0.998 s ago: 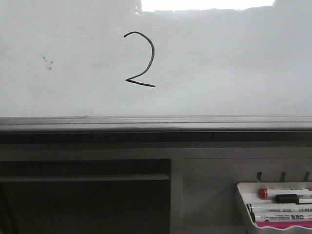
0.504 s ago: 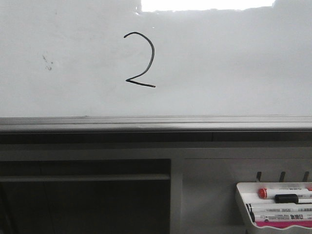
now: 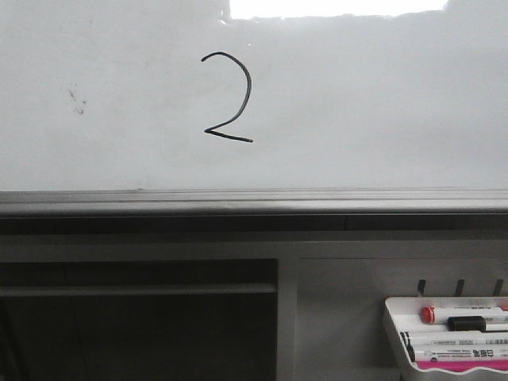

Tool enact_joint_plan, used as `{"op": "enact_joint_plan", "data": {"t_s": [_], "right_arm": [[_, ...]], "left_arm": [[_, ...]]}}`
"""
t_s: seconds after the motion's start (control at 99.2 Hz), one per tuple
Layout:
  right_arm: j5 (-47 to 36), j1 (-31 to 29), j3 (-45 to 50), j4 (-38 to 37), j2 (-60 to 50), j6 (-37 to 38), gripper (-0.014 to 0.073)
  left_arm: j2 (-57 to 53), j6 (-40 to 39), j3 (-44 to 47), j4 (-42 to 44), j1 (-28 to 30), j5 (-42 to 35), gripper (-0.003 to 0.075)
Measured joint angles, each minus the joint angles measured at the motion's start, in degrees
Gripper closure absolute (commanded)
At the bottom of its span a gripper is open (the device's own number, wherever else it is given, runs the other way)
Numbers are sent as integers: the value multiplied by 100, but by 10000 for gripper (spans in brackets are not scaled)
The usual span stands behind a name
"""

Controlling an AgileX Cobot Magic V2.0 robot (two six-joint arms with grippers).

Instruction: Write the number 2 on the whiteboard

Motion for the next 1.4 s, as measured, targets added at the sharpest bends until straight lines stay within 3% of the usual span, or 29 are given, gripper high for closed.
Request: {"op": "enact_joint_plan", "data": {"t_s": [0.403,0.817,1.402], "right_arm": [[11,0,10,0,0,0,666],[19,0,10,0,0,0,666],[19,0,10,-4,0,0,666]], "left_arm": [[-427,0,502,47,33,-158,740],[-2407,0,2583,384,126,-2045,740],[-2476,0,2596,384,126,-2237,740]]}}
